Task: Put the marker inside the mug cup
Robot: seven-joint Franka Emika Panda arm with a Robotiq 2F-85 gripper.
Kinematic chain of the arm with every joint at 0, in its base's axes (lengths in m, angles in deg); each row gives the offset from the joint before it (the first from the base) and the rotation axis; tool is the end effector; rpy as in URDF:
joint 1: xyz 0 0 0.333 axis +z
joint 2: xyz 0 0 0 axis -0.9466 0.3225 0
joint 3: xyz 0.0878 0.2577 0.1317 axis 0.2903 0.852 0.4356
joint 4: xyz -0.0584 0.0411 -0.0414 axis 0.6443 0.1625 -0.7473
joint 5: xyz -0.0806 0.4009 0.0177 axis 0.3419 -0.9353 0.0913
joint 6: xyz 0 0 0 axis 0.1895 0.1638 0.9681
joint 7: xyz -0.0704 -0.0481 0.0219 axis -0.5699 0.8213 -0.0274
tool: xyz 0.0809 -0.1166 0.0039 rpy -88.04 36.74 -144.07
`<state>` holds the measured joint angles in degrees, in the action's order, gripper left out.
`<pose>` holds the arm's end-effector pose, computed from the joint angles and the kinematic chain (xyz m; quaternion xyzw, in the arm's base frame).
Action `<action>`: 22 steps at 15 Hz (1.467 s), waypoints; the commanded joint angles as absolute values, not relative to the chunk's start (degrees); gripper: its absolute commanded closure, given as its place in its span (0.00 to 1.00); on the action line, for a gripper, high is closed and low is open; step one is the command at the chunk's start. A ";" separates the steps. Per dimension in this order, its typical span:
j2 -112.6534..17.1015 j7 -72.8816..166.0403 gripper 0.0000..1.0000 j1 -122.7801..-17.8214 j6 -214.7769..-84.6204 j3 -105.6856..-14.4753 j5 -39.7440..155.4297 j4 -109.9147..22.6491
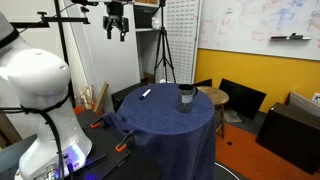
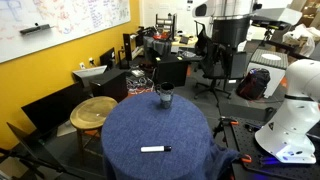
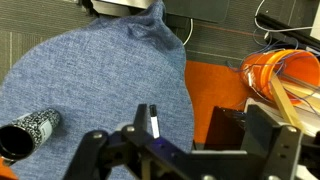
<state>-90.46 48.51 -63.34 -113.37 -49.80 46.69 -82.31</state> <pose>0.4031 0.1224 0.4656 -0.9941 -0.0784 0.0643 0.0373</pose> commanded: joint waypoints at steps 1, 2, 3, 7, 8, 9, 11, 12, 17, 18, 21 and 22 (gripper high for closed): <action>-90.43 48.59 0.00 -63.65 -113.23 -49.53 46.59 -82.18; -90.43 48.59 0.00 -63.65 -113.23 -49.53 46.59 -82.18; -90.43 48.59 0.00 -63.65 -113.23 -49.54 46.59 -82.18; -90.43 48.60 0.00 -63.65 -113.23 -49.54 46.60 -82.18; -90.43 48.60 0.00 -63.65 -113.23 -49.53 46.60 -82.18; -90.43 48.60 0.00 -63.65 -113.23 -49.54 46.60 -82.18; -90.21 49.00 0.00 -63.75 -115.01 -49.49 47.04 -82.52; -90.12 49.10 0.00 -63.85 -116.16 -49.40 47.54 -82.75; -88.16 50.39 0.00 -64.13 -124.69 -49.45 52.01 -84.75; -87.48 51.00 0.00 -64.10 -126.92 -49.72 52.54 -85.45; -84.86 53.71 0.00 -64.00 -132.98 -50.72 53.01 -86.86; -83.73 55.10 0.00 -64.00 -135.26 -51.12 52.71 -87.24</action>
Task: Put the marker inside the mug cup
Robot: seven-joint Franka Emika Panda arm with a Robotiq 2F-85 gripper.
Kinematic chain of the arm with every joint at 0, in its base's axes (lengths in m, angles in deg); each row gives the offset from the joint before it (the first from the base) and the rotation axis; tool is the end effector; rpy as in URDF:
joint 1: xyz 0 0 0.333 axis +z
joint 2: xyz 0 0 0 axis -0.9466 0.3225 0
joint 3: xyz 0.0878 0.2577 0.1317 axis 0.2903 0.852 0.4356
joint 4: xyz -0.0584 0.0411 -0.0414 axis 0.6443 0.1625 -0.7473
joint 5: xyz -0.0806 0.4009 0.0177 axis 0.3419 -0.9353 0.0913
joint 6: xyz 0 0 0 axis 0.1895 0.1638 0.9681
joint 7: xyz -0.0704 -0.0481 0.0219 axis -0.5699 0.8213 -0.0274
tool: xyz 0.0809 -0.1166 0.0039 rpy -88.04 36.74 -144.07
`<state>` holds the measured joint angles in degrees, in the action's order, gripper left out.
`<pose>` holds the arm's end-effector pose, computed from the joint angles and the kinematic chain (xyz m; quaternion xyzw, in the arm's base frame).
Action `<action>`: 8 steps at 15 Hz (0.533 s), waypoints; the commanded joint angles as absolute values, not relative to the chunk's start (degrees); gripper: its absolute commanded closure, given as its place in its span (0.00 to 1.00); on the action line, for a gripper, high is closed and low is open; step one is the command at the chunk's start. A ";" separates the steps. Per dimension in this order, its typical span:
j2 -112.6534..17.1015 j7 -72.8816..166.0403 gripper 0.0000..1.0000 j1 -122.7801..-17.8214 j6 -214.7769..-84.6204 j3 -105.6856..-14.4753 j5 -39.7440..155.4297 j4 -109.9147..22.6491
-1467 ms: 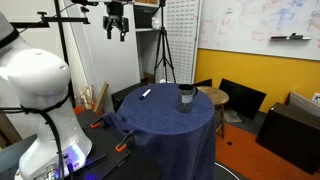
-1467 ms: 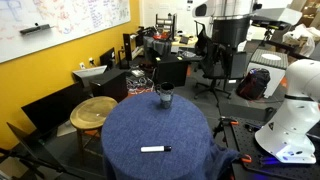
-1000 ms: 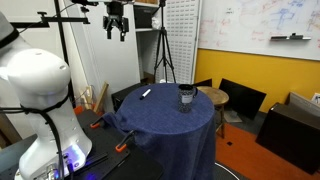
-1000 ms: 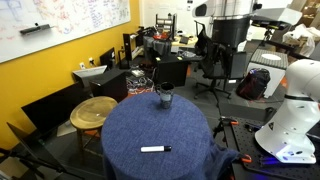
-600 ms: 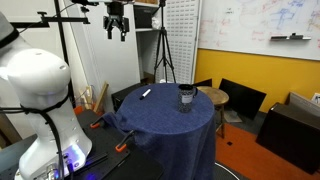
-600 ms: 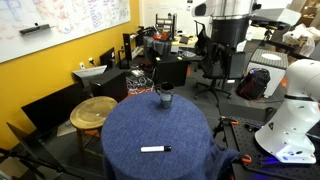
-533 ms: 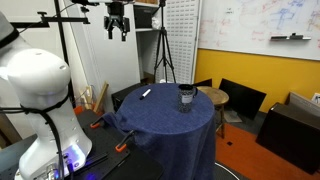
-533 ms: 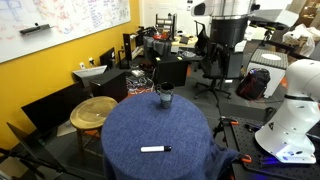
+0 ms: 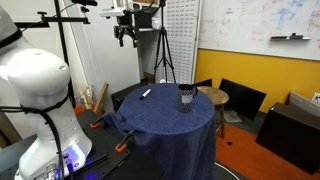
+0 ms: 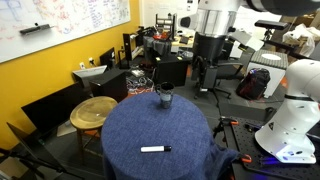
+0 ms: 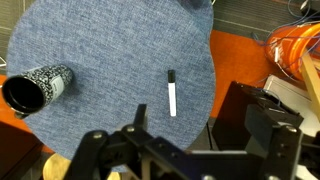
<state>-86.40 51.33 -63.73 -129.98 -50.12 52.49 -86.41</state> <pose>0.4426 0.1100 0.4231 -0.9942 -0.1064 -0.0151 0.0013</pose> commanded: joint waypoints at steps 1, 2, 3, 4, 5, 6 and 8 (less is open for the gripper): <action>-82.58 55.95 0.00 -64.14 -137.53 -51.30 52.90 -87.56; -81.45 57.05 0.00 -64.14 -139.57 -51.62 52.68 -87.82; -80.22 57.80 0.00 -64.14 -141.59 -51.81 52.59 -88.03; -78.92 58.76 0.00 -64.09 -143.41 -52.08 52.37 -88.11; -77.48 59.04 0.00 -64.05 -145.17 -52.12 52.14 -88.14; -76.12 58.86 0.00 -63.97 -146.70 -52.02 51.82 -88.09; -73.14 57.17 0.00 -63.94 -148.73 -51.44 51.63 -87.37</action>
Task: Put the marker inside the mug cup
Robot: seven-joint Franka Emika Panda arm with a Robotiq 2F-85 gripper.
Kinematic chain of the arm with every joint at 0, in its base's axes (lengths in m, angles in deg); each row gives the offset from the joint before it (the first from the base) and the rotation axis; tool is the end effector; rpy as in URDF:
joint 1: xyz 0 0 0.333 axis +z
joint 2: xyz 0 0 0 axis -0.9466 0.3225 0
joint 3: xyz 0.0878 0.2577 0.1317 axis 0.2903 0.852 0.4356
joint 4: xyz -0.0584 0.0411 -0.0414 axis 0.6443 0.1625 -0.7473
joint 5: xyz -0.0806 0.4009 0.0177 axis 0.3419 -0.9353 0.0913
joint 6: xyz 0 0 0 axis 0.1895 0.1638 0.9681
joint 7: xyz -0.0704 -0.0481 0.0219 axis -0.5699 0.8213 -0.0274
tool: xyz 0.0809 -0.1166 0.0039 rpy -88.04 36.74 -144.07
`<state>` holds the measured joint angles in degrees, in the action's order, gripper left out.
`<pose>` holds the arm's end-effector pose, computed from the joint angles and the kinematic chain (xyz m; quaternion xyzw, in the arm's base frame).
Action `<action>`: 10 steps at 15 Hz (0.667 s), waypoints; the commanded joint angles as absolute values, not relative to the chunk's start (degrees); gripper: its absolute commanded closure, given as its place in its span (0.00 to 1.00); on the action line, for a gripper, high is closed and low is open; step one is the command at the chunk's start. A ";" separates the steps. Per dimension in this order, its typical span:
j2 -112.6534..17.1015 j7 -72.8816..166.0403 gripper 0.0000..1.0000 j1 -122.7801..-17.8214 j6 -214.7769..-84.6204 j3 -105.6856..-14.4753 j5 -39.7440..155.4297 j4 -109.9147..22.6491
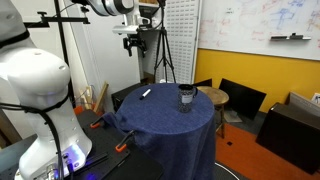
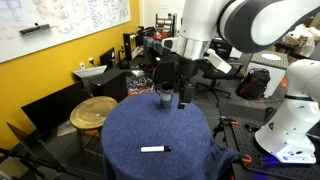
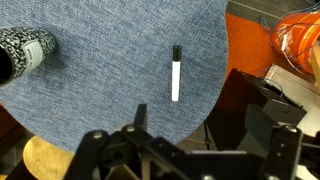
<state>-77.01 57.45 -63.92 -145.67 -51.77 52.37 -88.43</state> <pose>0.4828 0.1010 0.3554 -0.9885 -0.1414 -0.0526 0.0117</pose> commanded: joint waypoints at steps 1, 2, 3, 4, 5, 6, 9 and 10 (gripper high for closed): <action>-71.55 55.37 0.00 -63.92 -148.22 -51.16 50.96 -86.53; -70.31 54.48 0.00 -63.86 -147.97 -50.92 50.47 -86.10; -69.13 53.18 0.00 -63.85 -147.30 -50.52 50.56 -85.59; -67.92 52.84 0.00 -63.73 -147.11 -50.25 50.42 -85.09; -66.79 51.96 0.00 -63.74 -147.02 -49.95 50.83 -84.53; -65.59 51.47 0.00 -63.67 -146.93 -49.74 50.64 -83.88; -62.32 50.95 0.00 -63.68 -147.40 -49.49 51.25 -82.27; -61.28 50.80 0.00 -63.71 -147.64 -49.46 51.62 -81.83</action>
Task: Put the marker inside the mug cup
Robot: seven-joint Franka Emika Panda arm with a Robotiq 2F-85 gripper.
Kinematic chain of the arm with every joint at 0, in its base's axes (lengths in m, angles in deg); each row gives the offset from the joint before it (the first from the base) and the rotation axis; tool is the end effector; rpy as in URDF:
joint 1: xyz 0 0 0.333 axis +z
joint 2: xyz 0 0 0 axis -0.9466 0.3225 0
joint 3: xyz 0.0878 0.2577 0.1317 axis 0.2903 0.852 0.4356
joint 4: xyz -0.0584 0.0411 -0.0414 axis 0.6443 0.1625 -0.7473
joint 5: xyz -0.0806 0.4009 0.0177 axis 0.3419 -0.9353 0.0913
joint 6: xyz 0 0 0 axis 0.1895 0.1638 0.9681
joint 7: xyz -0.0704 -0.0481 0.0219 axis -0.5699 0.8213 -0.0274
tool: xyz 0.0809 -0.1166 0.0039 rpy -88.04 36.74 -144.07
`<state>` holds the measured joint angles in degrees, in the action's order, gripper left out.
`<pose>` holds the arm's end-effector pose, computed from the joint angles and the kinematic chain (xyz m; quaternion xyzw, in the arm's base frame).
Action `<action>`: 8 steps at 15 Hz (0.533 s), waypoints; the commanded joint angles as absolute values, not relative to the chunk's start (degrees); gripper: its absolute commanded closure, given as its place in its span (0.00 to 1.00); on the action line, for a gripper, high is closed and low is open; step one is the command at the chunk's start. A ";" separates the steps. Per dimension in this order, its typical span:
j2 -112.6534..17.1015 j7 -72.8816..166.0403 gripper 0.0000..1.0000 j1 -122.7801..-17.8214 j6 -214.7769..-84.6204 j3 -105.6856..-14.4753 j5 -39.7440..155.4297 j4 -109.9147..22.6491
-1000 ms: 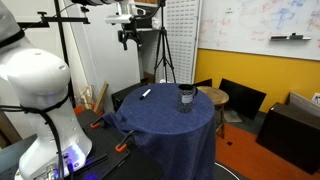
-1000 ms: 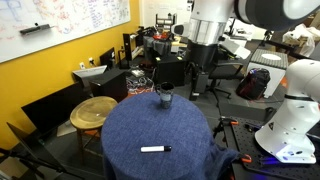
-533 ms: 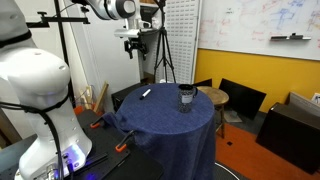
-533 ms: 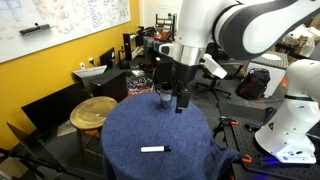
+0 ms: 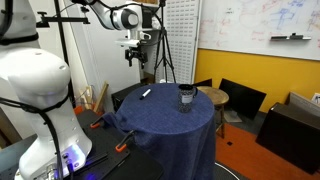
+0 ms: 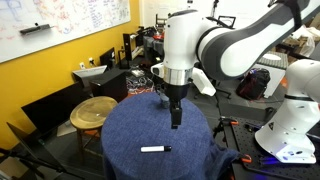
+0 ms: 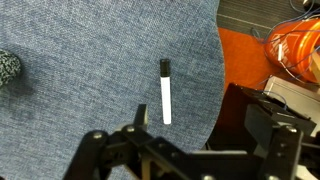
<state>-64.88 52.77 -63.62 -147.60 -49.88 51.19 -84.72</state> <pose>0.5004 0.1259 0.2816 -0.9934 -0.1120 0.0058 0.0228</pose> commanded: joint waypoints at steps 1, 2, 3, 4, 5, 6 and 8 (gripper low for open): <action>-60.31 50.60 0.00 -63.70 -147.73 -49.46 51.74 -81.34; -59.64 50.18 0.00 -63.67 -147.17 -49.48 51.96 -80.88; -61.81 52.61 0.00 -63.88 -147.47 -49.58 51.28 -83.02; -60.94 52.25 0.00 -63.89 -147.47 -49.57 51.33 -82.54; -60.35 52.01 0.00 -63.89 -147.47 -49.57 51.35 -82.20; -60.01 52.00 0.00 -63.89 -147.47 -49.56 51.36 -81.98; -59.90 51.99 0.00 -63.89 -147.47 -49.56 51.36 -81.82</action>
<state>-59.90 52.03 -63.62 -147.60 -49.84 51.32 -81.90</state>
